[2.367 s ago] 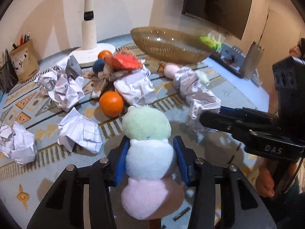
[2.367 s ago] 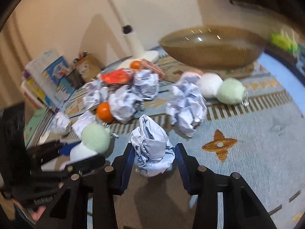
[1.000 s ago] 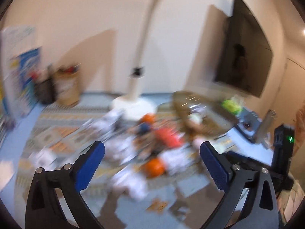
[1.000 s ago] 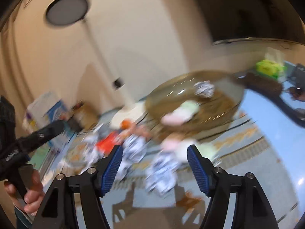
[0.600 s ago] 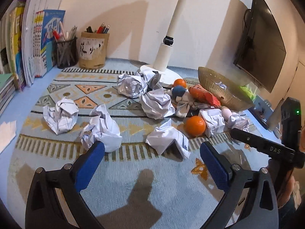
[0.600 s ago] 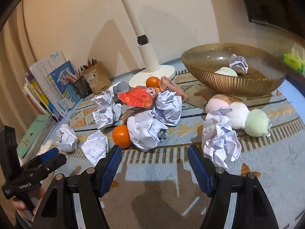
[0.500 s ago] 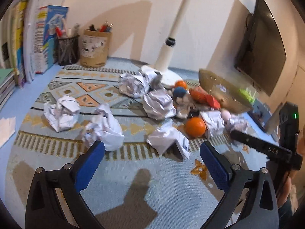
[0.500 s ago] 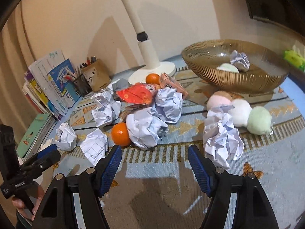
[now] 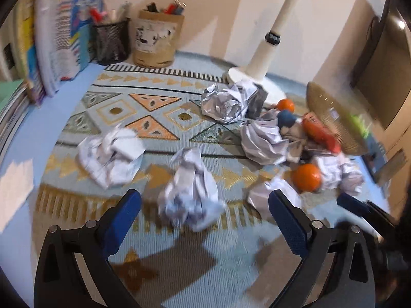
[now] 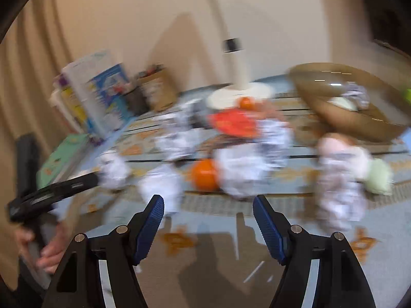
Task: Organize objects
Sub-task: 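Grasp a crumpled white paper ball with the left tool while the right tool grasps a lined paper ball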
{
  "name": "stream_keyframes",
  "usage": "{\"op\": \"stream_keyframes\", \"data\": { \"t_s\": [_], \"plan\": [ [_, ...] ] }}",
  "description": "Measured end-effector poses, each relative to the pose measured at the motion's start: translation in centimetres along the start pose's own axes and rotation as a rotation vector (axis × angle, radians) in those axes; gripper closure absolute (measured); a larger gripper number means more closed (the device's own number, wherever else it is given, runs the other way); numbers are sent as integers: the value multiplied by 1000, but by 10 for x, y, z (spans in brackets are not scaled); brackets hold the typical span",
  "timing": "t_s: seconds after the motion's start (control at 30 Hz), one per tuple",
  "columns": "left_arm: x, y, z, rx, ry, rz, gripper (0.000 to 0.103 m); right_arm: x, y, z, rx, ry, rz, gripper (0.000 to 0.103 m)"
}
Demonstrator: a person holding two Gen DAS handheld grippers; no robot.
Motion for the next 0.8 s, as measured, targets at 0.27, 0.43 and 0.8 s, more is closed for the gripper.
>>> {"op": "stream_keyframes", "data": {
  "t_s": [0.27, 0.43, 0.8],
  "plan": [
    [21, -3, 2, 31, -3, -6, 58, 40, -70, -2, -168, -101, 29, 33],
    [19, -4, -2, 26, 24, 1, 58, 70, -69, 0, -129, -148, 38, 33],
    [9, 7, -1, 31, 58, 35, 58, 58, -70, -8, -139, -42, 51, 50]
  ]
}}
Point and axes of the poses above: each gripper's, at about its wrist camera, not at the fingertips, and x roughly the way its jaws point, y to its right, z to its underside, the point moved 8 cm from there along x, roughly the way its jaws point, and after that the axes turned 10 degrees about z, right-handed, at the moved point
